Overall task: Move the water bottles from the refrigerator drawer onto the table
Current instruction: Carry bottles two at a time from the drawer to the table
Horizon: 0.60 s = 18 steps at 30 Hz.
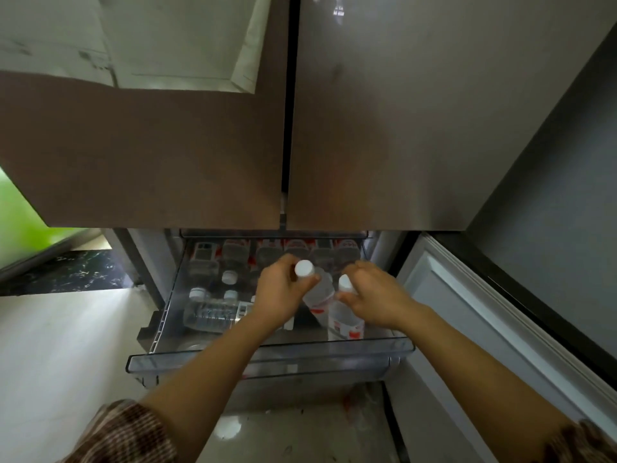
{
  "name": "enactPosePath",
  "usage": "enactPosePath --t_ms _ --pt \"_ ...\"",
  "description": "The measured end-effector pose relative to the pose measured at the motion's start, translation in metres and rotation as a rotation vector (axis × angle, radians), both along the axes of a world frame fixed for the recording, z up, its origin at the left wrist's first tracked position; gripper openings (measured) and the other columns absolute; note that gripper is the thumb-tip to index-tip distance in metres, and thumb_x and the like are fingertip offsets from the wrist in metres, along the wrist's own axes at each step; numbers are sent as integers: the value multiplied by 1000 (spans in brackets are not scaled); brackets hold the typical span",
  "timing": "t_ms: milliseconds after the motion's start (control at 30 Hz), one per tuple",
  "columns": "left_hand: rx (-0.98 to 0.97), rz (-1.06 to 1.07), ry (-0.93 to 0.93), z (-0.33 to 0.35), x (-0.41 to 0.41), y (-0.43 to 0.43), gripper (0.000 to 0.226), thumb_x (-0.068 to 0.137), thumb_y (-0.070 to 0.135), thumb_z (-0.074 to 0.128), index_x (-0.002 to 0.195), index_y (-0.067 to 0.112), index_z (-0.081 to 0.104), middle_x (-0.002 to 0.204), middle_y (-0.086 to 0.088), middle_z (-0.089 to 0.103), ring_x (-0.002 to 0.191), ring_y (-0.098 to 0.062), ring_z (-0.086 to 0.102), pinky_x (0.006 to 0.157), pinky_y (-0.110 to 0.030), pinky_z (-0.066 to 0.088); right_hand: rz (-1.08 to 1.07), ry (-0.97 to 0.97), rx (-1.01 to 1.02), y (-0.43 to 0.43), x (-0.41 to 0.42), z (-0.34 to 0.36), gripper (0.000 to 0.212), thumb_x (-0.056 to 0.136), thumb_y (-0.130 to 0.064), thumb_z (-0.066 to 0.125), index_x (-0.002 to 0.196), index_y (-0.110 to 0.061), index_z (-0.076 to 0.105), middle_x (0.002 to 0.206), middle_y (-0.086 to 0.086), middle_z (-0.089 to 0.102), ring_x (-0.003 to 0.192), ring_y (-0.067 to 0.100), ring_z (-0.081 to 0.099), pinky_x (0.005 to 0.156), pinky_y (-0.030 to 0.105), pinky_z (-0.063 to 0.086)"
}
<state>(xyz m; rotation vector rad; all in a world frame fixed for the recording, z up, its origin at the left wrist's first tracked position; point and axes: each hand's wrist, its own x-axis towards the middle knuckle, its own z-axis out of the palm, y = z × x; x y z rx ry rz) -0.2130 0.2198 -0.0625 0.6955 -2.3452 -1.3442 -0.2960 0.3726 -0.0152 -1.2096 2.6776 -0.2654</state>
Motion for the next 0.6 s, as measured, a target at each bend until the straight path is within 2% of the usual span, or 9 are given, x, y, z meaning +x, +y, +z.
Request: enactPosePath --t_ms 100,233,333,400,500,600 --pt "-80 -5 98 25 23 -5 21 82 29 72 92 14 61 82 1 65 74 -14 61 69 -41 55 -48 -6 -158 -5 11 17 19 86 -38 65 90 -24 53 97 -2 52 93 20 53 71 32 42" --pt "-129 83 196 63 75 -31 22 82 34 72 91 17 62 83 1 67 77 -16 63 71 -43 55 -52 -15 -382 -30 45 52 29 81 -29 72 106 -20 60 106 -4 57 99 14 52 83 34 46" --pt "-156 133 255 89 125 -52 20 82 37 71 92 24 60 87 8 66 83 -14 63 74 -37 56 -4 5 -511 -52 81 80 31 82 -25 73 110 -21 60 103 -6 56 98 13 52 82 30 44" --pt "-209 155 288 106 162 -65 20 82 38 71 95 28 59 87 16 62 84 -10 61 72 -26 54 27 9 -548 -68 110 96 39 83 -25 73 118 -22 58 104 -6 51 96 12 51 86 29 44" --pt "-275 230 293 122 227 -80 27 82 35 71 103 21 62 96 12 62 85 -9 59 65 -11 43 120 2 -576 -95 162 113 40 84 -28 72 121 -25 57 106 -3 49 89 8 51 87 27 45" --pt "-315 303 294 129 305 -93 29 82 33 72 105 19 62 101 8 65 87 -10 59 66 -11 42 230 -29 -582 -125 223 118 37 85 -27 71 119 -25 58 103 -3 48 87 6 50 83 21 44"
